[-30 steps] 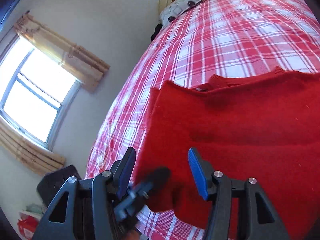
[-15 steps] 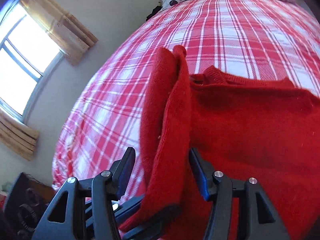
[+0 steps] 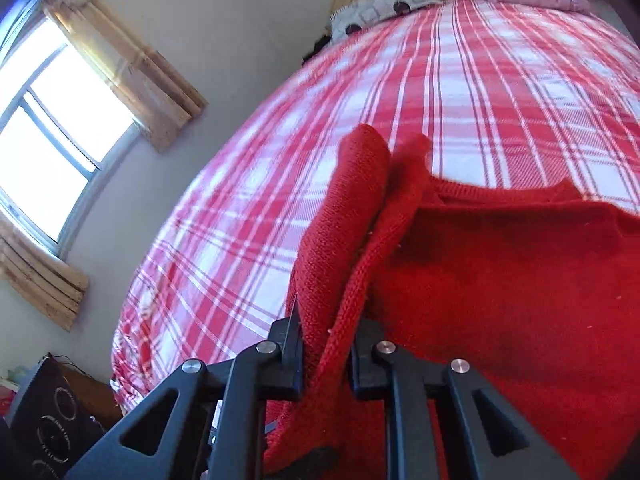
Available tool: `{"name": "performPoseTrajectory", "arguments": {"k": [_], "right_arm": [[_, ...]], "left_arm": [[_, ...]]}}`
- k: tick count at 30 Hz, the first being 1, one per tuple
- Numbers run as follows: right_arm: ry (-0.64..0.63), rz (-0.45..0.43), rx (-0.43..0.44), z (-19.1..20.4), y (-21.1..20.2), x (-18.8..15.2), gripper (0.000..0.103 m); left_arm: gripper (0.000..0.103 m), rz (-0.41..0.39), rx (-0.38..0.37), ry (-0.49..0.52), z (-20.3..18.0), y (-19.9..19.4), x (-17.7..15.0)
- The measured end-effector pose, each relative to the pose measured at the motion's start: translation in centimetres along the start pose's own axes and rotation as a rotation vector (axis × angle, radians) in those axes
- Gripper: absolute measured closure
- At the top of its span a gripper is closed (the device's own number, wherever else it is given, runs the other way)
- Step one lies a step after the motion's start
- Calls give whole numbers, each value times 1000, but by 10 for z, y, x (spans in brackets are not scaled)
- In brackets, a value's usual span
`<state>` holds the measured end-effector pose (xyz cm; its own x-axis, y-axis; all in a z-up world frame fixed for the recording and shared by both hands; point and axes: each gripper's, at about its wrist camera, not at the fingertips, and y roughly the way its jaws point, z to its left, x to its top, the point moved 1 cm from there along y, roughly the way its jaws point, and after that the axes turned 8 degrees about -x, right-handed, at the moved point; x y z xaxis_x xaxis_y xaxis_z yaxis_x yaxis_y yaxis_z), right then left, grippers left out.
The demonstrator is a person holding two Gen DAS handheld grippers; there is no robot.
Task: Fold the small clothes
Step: 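Grasp the folded sweater edge with the left tool while the right tool grasps it too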
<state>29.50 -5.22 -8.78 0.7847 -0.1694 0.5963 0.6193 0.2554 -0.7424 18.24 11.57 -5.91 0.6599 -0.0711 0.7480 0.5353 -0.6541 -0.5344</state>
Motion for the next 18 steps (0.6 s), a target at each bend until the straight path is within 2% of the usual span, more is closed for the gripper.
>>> {"name": "performPoseTrajectory", "arguments": {"k": [8, 14, 18], "right_arm": [[-24, -69, -15, -23, -54, 11, 87], [-42, -115, -92, -66, -100, 7, 87], [-15, -119, -134, -99, -113, 0, 87]], "left_arm": [[85, 0, -80, 55, -41, 8, 19], [85, 23, -144, 117, -84, 30, 19], [85, 70, -168, 133, -109, 54, 13]]}}
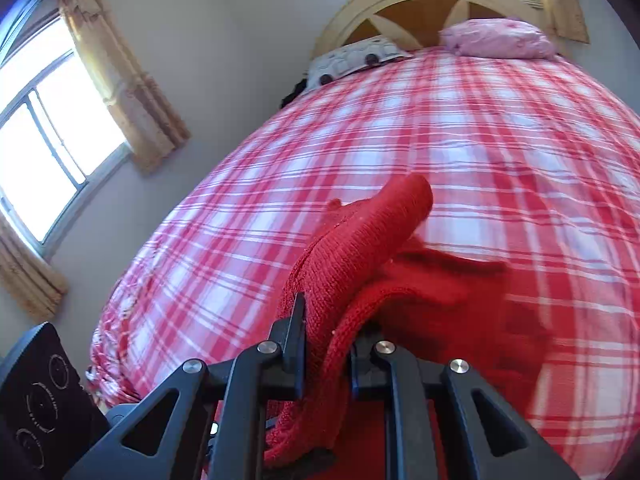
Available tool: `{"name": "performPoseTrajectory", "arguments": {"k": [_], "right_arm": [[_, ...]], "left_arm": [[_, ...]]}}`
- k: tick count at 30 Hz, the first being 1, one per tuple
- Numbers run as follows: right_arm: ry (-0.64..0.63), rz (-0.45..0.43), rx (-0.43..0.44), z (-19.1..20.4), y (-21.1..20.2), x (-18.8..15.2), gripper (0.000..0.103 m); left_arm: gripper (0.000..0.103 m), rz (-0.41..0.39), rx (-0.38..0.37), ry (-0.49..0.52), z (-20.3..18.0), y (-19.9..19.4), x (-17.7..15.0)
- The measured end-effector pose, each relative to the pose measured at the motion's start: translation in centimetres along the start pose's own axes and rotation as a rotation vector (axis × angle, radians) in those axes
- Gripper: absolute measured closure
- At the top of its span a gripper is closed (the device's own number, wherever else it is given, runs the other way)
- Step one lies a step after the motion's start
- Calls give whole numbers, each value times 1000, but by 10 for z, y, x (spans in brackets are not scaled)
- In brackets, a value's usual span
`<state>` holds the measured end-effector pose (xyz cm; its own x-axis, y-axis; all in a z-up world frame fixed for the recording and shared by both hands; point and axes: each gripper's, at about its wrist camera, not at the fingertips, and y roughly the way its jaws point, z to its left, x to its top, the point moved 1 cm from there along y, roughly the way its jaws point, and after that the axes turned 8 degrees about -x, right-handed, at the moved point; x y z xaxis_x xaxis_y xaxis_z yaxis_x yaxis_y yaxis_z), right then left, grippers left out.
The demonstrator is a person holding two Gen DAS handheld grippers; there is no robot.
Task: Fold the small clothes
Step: 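Lift the sweater edge with both tools and fold it over onto itself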
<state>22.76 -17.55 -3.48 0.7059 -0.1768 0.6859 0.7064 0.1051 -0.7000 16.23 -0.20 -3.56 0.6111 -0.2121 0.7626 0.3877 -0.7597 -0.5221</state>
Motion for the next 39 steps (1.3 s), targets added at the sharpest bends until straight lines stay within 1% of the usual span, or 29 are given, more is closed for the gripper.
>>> {"name": "performPoseTrajectory", "arguments": {"k": [3, 6, 8, 9, 11, 12, 13, 14, 15, 16, 17, 19, 21, 22, 23, 24, 25, 27, 29, 31, 34, 35, 36, 37, 38, 39], "right_arm": [[33, 23, -4, -26, 4, -15, 87], [60, 51, 6, -42, 13, -32, 87], [96, 63, 25, -54, 20, -44, 87], [121, 57, 45, -58, 22, -47, 85], [203, 40, 120, -70, 22, -51, 84], [238, 42, 154, -74, 23, -51, 79], [281, 44, 202, -79, 24, -50, 69], [318, 40, 251, -84, 24, -49, 61], [351, 23, 300, -88, 23, -45, 45], [370, 2, 324, -89, 21, -41, 37], [383, -16, 340, -91, 21, -36, 36], [388, -12, 341, -92, 25, -24, 35], [368, 27, 286, -91, 40, -12, 35], [364, 50, 262, -92, 48, -8, 35], [361, 59, 256, -94, 53, -7, 37], [348, 63, 255, -93, 57, -4, 58], [315, 71, 237, -90, 60, -1, 90], [263, 63, 190, -83, 56, 5, 90], [211, 26, 167, -76, 44, 11, 90], [139, -30, 157, -69, 23, 19, 90], [89, -66, 135, -69, 6, 28, 90], [88, -66, 131, -72, 7, 28, 90], [85, -53, 129, -76, 11, 27, 90], [79, -36, 113, -81, 16, 24, 90], [61, -8, 66, -87, 27, 20, 90], [48, 23, 23, -93, 38, 14, 90]], "left_arm": [[85, 56, -7, -7, -2, 20, -9], [85, 111, 6, -8, 0, 35, -26], [85, 106, 8, 6, 1, 35, -34], [85, 99, 10, 18, 1, 33, -33], [85, 91, 7, 25, 2, 29, -32], [85, 89, 1, 20, 2, 28, -32], [85, 83, -13, 7, 5, 26, -32], [85, 77, -23, -2, 3, 24, -34], [85, 71, -34, -15, 4, 20, -37], [85, 64, -47, -28, 5, 16, -38], [85, 56, -58, -36, 6, 12, -40], [85, 55, -64, -35, 1, 13, -42], [85, 65, -59, -17, -2, 13, -42], [85, 70, -53, -3, -5, 18, -40], [85, 71, -49, 3, -6, 18, -40], [85, 69, -47, 2, -6, 18, -39], [85, 68, -49, -4, -5, 19, -37], [85, 72, -53, -7, -4, 22, -32], [85, 56, -59, 0, -9, 18, -26], [85, 37, -67, 13, -15, 17, -21], [85, 31, -65, 49, -31, 21, -15], [85, 43, -52, 61, -35, 26, -15], [77, 65, -31, 68, -38, 34, -16], [74, 98, -19, 66, -40, 44, -20], [72, 129, -10, 60, -42, 54, -26], [72, 134, -7, 63, -44, 55, -30]]}}
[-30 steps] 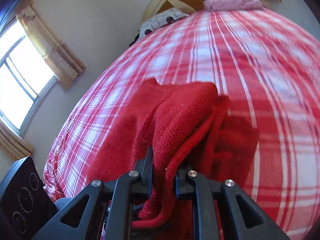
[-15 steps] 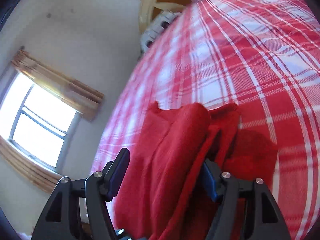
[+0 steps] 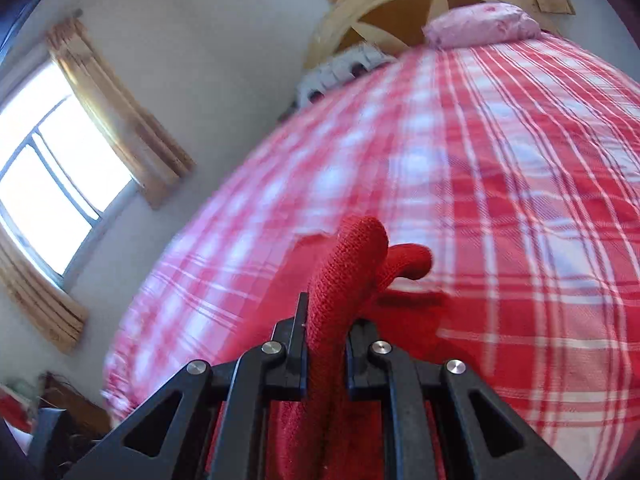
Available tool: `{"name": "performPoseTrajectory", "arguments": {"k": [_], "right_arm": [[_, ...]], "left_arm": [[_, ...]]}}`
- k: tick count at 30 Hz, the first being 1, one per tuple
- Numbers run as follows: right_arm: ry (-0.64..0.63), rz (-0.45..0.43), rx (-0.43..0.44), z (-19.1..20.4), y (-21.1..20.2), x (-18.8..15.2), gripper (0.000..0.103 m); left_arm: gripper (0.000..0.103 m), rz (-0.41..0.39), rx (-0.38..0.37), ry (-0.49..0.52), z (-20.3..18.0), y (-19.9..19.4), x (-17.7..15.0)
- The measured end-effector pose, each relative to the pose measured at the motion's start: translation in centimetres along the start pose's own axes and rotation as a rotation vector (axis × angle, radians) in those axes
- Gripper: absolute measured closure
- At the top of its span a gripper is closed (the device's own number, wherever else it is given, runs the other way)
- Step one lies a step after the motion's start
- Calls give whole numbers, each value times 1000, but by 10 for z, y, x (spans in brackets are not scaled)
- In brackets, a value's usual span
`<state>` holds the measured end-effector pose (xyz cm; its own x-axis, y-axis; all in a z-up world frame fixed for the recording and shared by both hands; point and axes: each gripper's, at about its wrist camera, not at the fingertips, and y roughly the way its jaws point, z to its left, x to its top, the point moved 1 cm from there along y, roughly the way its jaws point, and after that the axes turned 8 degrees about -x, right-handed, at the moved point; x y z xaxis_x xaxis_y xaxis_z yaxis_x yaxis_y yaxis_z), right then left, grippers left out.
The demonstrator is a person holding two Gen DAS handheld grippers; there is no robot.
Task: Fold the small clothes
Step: 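Lift the sweater edge with both tools and fold it over onto itself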
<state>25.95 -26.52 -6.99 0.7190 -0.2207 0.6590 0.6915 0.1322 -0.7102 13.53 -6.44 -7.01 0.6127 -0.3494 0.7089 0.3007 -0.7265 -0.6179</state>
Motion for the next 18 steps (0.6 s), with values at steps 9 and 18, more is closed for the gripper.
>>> {"name": "performPoseTrajectory", "arguments": {"k": [9, 18], "right_arm": [[238, 14, 24, -64, -12, -43, 67], [124, -137, -15, 3, -119, -88, 66]], "left_arm": [[27, -6, -97, 114, -19, -33, -19], [18, -120, -27, -49, 36, -92, -18]]}}
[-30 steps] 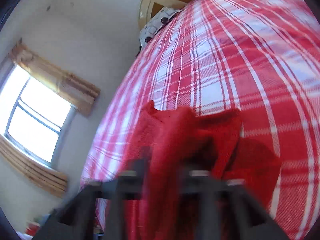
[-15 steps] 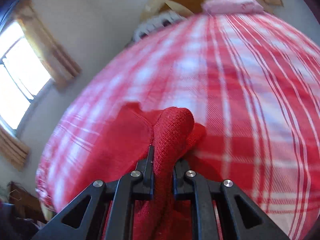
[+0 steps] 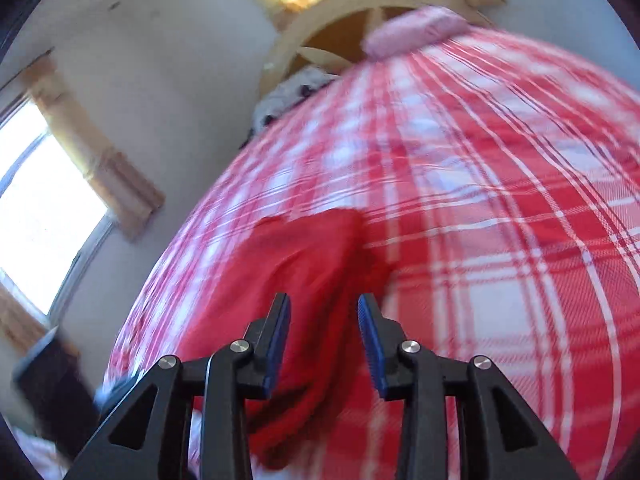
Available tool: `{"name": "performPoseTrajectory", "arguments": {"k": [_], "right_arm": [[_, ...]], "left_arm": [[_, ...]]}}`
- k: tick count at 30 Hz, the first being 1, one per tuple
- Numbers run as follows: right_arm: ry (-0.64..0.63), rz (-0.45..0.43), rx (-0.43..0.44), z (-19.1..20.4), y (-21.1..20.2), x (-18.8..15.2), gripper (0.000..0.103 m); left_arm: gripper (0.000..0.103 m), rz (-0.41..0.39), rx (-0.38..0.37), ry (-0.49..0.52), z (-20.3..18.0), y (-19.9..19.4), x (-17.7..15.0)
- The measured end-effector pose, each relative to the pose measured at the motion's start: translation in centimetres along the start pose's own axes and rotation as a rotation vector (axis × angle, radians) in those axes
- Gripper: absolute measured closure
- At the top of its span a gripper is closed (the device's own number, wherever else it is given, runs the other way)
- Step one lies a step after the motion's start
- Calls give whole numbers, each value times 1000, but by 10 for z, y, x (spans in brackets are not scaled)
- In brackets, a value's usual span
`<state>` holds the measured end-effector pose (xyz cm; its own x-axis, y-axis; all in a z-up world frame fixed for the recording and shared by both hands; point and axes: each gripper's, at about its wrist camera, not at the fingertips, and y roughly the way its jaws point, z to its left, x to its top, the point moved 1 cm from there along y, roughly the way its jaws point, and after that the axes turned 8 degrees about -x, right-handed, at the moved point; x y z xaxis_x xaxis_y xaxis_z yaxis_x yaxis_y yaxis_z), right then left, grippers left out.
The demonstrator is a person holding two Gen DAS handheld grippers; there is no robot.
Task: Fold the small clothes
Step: 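Lift the sweater edge with both tools and fold it over onto itself, then open both tools and press the folded sweater flat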
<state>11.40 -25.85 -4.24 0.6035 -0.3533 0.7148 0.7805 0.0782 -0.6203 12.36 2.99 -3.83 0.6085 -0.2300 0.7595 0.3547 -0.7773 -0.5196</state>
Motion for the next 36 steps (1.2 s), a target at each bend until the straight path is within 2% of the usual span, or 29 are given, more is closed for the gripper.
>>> {"name": "performPoseTrajectory", "arguments": {"k": [2, 3, 6, 7, 9, 10, 12, 16, 19, 21, 23, 25, 26, 28, 29, 31, 33, 35, 36], "right_arm": [[-49, -2, -25, 20, -3, -11, 66], [-82, -2, -50, 31, -1, -17, 66], [-112, 45, -114, 43, 9, -35, 66], [-87, 72, -107, 38, 15, -41, 66], [-31, 120, -50, 32, 20, -57, 66], [-25, 134, -52, 31, 22, -64, 66], [-33, 141, -74, 28, 22, -75, 66], [64, 121, 3, 18, 13, -75, 66], [97, 113, 37, 19, 13, -69, 66], [78, 120, 29, 26, 16, -68, 66], [43, 136, 2, 33, 23, -68, 66], [7, 142, -20, 37, 23, -70, 66], [-1, 148, -17, 40, 22, -70, 66], [-4, 156, 31, 44, 18, -69, 73], [-10, 156, 48, 48, 15, -69, 74], [-16, 156, 44, 52, 10, -70, 76], [-29, 172, 3, 50, 13, -76, 76], [-25, 233, -55, 41, 26, -92, 76], [-5, 251, -57, 35, 31, -100, 78]], "left_arm": [[18, 21, 113, -72, 22, 7, 7], [18, 36, 138, -88, 28, 13, 8], [18, 150, 234, -124, 49, 35, 2], [18, 172, 224, -151, 54, 37, -1], [18, 152, 149, -204, 57, 25, -10], [18, 135, 97, -212, 57, 16, -16], [18, 148, 59, -176, 51, 1, -30], [18, 190, 59, -22, 28, -12, -49], [16, 217, 172, 101, 14, -2, -52], [16, 240, 278, 121, 20, 12, -49], [16, 231, 314, 53, 33, 11, -46], [15, 197, 290, -62, 54, 3, -41], [17, 189, 283, -89, 61, 0, -41], [25, 161, 264, -131, 70, -6, -43], [32, 135, 248, -164, 74, -12, -43], [36, 64, 227, -240, 84, -28, -42], [37, 17, 231, -283, 92, -41, -40], [37, 33, 196, -323, 104, -39, -44], [37, 47, 183, -339, 105, -38, -49]]}}
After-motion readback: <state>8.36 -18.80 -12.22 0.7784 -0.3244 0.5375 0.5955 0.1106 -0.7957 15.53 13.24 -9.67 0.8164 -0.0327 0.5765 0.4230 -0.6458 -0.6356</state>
